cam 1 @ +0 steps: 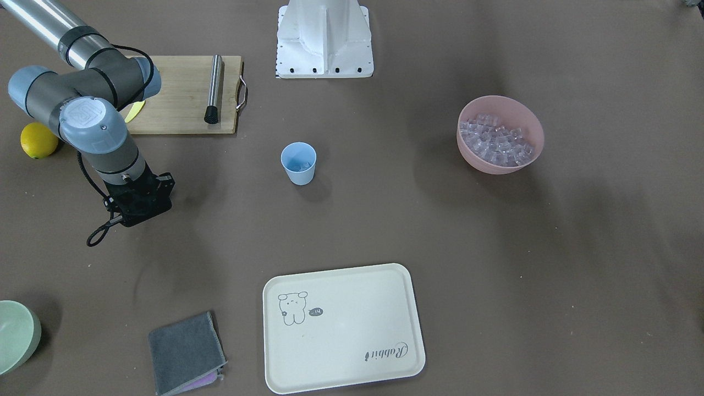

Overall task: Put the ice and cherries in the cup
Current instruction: 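Lift the cherries with the right gripper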

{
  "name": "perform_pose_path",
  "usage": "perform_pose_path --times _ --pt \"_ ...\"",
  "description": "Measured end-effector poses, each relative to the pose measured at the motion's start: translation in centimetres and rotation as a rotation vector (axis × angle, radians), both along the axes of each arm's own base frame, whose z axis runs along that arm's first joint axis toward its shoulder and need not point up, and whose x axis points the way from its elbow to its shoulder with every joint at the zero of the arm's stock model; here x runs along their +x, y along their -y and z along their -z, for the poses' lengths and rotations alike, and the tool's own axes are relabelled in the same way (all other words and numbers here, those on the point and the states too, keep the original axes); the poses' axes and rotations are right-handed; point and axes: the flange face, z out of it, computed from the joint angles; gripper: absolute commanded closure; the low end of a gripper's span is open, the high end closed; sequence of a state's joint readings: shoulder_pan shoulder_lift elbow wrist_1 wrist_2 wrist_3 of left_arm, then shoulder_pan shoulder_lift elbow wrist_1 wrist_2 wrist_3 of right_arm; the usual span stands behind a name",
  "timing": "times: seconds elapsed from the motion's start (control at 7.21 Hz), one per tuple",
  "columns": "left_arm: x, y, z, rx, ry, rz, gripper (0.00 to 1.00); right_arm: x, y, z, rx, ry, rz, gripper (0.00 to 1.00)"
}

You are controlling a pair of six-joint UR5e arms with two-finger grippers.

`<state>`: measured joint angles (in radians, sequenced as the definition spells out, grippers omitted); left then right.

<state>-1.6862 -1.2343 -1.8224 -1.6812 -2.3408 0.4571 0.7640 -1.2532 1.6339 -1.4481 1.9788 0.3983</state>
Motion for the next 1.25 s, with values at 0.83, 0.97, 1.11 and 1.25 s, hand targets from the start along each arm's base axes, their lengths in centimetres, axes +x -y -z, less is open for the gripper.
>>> perform_pose_path --times 0.83,0.97,1.11,1.25 --pt "0.01 0.07 0.17 0.004 0.000 0.000 0.01 0.01 -0.01 0.06 -0.001 0.001 -0.003 0.74" --pt "0.01 0.07 0.18 0.005 0.001 0.000 0.01 -0.02 -0.03 0.03 -0.002 0.001 -0.002 0.74" --pt "0.01 0.07 0.18 0.005 0.001 0.000 0.01 -0.05 -0.04 0.00 -0.002 0.000 -0.002 0.74" --pt "0.01 0.07 0.19 0.005 0.001 0.000 0.02 -0.09 -0.07 -0.01 -0.002 -0.001 -0.001 0.74"
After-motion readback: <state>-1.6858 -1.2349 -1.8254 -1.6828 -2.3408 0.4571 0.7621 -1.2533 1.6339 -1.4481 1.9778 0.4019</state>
